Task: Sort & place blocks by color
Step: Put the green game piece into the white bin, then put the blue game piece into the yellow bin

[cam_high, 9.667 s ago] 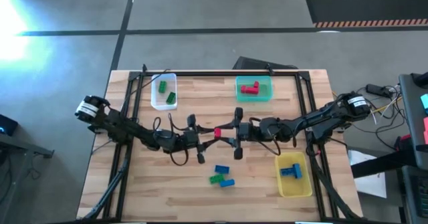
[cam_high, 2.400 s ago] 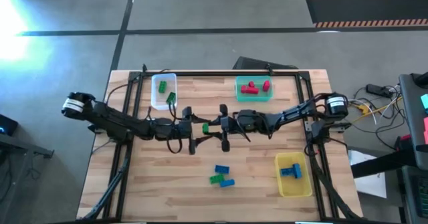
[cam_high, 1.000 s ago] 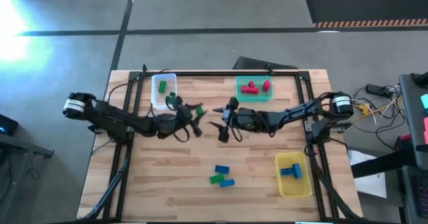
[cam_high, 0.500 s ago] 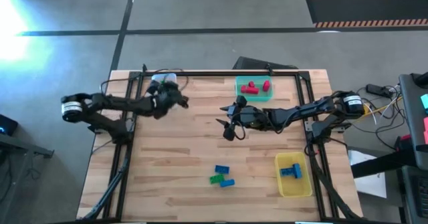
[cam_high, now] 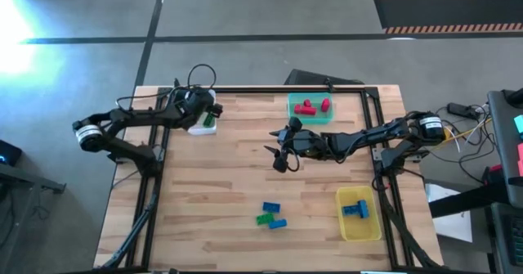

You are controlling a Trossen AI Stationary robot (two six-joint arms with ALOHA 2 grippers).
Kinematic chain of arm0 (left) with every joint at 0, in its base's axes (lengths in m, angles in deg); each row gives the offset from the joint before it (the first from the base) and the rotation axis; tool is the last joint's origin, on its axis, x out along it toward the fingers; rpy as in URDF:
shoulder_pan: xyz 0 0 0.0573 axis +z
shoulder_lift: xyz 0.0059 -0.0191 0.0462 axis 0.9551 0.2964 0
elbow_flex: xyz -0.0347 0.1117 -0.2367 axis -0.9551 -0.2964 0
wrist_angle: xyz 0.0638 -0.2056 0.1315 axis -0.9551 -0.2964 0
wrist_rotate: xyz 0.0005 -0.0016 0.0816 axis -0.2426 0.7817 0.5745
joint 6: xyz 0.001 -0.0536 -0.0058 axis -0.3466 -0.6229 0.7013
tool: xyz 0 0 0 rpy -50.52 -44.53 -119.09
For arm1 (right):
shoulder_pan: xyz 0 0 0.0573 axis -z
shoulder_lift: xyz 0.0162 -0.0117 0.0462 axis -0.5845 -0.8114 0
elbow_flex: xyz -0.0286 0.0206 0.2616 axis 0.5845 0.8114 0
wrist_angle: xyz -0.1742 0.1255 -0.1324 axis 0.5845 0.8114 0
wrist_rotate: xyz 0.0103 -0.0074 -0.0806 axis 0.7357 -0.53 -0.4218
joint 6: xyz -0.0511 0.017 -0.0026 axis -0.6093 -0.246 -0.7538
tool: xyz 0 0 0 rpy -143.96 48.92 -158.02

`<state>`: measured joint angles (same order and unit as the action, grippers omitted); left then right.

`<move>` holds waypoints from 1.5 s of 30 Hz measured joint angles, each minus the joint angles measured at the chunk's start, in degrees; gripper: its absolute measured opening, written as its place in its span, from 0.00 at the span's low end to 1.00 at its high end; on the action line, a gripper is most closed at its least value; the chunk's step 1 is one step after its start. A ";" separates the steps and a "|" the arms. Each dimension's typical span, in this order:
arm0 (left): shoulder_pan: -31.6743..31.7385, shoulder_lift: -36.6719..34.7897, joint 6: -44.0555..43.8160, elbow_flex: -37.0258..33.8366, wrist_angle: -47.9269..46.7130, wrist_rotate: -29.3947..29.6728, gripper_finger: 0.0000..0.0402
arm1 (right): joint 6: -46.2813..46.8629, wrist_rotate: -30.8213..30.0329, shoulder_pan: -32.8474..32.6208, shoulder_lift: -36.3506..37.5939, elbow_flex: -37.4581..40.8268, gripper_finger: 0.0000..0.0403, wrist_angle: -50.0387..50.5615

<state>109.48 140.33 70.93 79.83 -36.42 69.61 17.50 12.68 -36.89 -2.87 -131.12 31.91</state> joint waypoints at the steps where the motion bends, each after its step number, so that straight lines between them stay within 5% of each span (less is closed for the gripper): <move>1: 0.04 0.02 0.02 -0.08 0.00 0.10 0.35 | 0.00 0.00 0.00 0.00 0.00 0.58 -0.01; 7: 0.06 0.04 0.20 -0.30 0.07 1.03 0.51 | 0.55 0.02 0.00 -0.02 0.00 0.58 0.04; 15: -1.74 -1.26 1.68 -0.06 0.08 -0.10 0.53 | 5.66 0.86 -0.13 -0.04 0.00 0.57 0.89; 18: -4.85 -3.76 2.78 -0.21 0.11 -1.07 0.54 | 8.94 5.48 -0.13 -0.04 0.00 0.57 2.60; 28: -29.23 -11.87 3.25 -0.43 2.86 -1.42 0.54 | 22.20 15.28 -5.25 -0.07 0.00 0.57 7.59; 36: -46.29 -11.93 9.02 -0.43 13.54 1.27 0.54 | 29.29 15.08 -11.42 -0.20 -2.21 0.57 12.18; 45: -54.74 -11.52 10.27 -0.41 18.62 1.51 0.54 | 29.71 7.46 -18.42 -3.76 -14.97 0.57 32.42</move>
<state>54.73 128.81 81.20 79.43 -17.80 71.12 47.21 20.14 -55.32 -6.63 -146.09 64.33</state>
